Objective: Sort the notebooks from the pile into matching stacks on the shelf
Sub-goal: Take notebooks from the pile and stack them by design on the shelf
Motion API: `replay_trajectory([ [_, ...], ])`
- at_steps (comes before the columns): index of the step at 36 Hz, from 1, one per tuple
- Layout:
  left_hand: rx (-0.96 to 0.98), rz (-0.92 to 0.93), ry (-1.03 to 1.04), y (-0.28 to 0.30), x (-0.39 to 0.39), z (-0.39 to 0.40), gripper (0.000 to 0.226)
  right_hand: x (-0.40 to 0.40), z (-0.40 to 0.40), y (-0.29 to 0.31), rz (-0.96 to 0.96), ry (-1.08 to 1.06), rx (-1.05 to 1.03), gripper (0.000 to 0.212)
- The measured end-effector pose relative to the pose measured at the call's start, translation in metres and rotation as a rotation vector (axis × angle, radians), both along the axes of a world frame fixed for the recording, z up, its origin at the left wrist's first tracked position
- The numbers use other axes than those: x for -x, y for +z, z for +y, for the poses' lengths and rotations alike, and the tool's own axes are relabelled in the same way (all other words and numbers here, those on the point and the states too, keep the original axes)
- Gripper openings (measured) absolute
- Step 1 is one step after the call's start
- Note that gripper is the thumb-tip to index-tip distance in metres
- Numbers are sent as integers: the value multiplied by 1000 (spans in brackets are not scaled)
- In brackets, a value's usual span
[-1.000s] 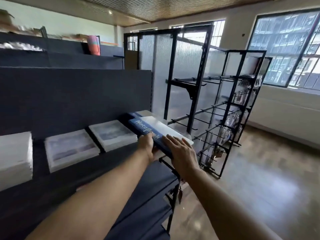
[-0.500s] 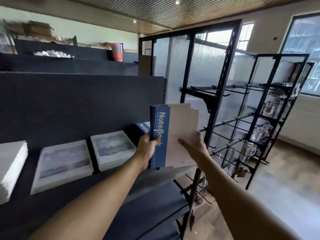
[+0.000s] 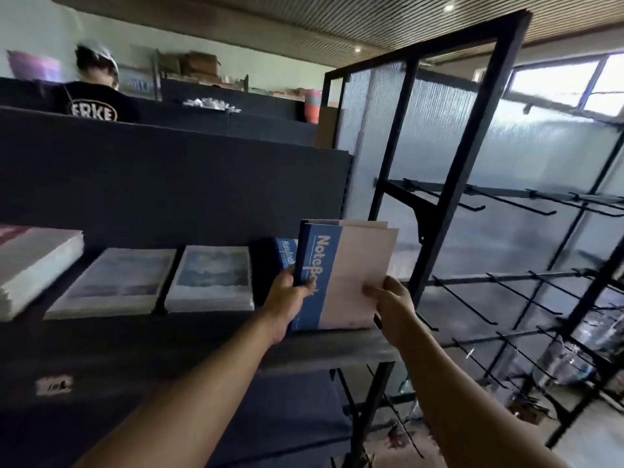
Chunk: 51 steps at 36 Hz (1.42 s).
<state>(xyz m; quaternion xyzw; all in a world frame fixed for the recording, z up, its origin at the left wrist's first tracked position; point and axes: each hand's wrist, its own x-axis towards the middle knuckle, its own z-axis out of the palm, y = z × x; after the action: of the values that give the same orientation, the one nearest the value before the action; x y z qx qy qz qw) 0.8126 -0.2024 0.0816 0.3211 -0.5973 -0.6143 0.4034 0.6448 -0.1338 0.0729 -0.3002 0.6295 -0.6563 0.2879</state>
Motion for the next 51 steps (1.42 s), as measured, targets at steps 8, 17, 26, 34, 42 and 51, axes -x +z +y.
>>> replay_trajectory([
  [8, -183, 109, 17, -2, 0, 14, 26, 5, -2, -16, 112, -51, 47, 29],
  [17, -340, 206, 4, -5, 4, 9, 34, 15, -5, -18, -53, 19, 40, 23],
  [26, -271, 259, 296, -1, -9, -12, 18, 11, -7, -23, -249, 189, 79, 11],
  [34, -211, 236, 449, -5, -27, -30, 23, 18, -13, -25, -307, 167, 34, 11],
  [42, 30, 44, 479, -9, -19, -33, 33, 18, -20, -26, -231, 140, -16, 18],
  [51, 323, -348, 628, -18, -57, -76, 44, 7, -31, -26, -175, 48, -31, 17],
])
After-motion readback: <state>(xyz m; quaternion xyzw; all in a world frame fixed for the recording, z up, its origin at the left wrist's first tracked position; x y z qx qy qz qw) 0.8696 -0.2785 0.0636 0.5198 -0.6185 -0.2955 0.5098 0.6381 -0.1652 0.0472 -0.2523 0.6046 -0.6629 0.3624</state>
